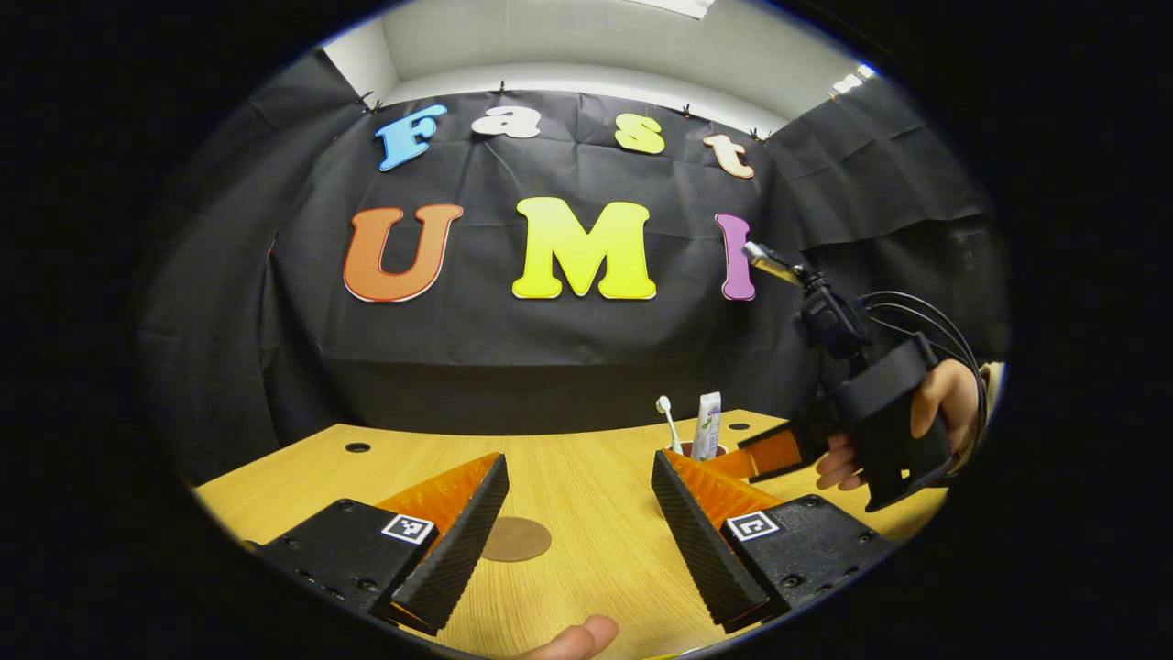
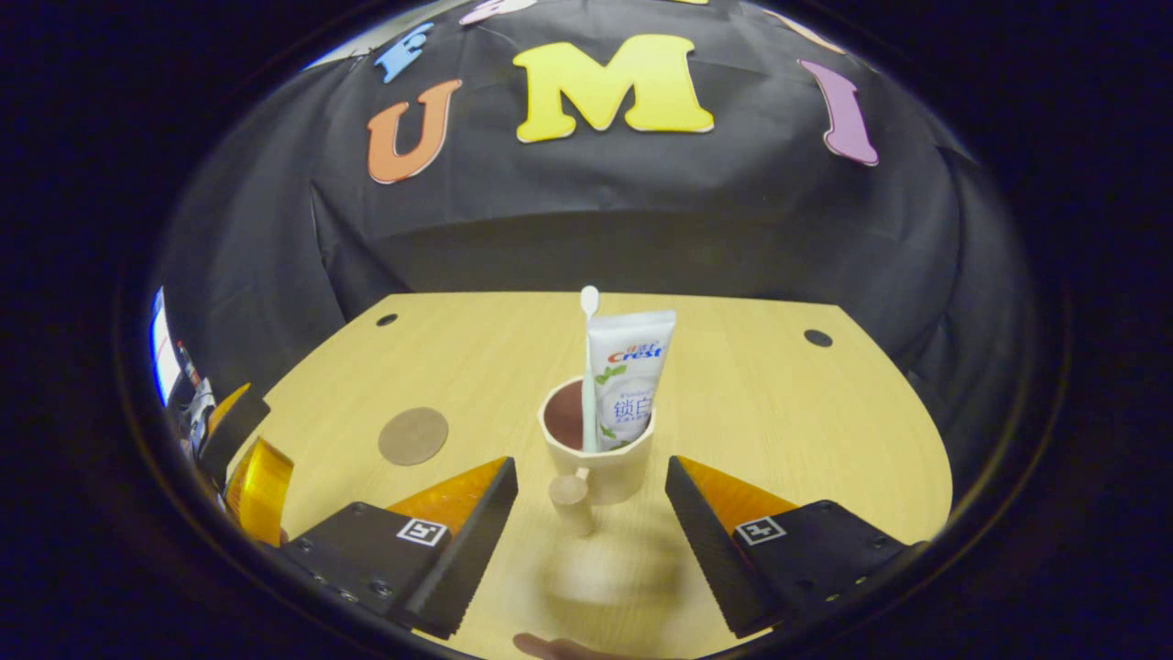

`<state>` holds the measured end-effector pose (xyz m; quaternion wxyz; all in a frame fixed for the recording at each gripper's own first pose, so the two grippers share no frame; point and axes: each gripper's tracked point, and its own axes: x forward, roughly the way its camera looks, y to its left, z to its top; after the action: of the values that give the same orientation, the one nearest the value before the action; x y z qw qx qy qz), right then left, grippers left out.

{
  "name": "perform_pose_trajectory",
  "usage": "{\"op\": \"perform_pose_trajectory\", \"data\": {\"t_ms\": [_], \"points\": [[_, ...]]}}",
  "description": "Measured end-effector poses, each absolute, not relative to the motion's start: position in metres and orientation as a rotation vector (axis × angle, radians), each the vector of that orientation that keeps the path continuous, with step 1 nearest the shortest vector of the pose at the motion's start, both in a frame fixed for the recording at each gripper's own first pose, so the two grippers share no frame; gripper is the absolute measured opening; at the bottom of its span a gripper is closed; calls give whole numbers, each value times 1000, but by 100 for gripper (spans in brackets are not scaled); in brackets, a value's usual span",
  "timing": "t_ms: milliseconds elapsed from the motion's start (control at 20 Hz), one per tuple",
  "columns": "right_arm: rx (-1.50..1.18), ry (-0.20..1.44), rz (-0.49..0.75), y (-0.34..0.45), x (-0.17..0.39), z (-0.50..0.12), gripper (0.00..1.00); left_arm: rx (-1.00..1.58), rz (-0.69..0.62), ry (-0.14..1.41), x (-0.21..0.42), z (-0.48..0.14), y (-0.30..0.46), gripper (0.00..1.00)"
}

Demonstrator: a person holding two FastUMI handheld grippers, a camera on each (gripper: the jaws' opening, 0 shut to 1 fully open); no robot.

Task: Put the toothbrush and toothpaste on the desktop into the cup, then pick up the cup and place it on the coaster on the desktop.

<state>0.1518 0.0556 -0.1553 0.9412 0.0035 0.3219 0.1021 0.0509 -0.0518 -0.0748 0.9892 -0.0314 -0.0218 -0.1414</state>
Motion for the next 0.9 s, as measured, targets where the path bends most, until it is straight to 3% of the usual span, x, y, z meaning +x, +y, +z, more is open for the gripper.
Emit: {"op": "perform_pose_trajectory", "data": {"t_ms": [250,450,750,900], "points": [[-5,838,162,60,170,-173,97,-54,-267,-60,41,-77,-33,99],[12,988,39,53,177,-196,97,20,-236,-109,27,-71,-16,100],[85,1131,-23,57,181,-218,99,47,-281,-100,18,-79,-13,100],[80,1191,-36,66,178,-226,94,-1,-293,-71,18,-87,-9,100]]}}
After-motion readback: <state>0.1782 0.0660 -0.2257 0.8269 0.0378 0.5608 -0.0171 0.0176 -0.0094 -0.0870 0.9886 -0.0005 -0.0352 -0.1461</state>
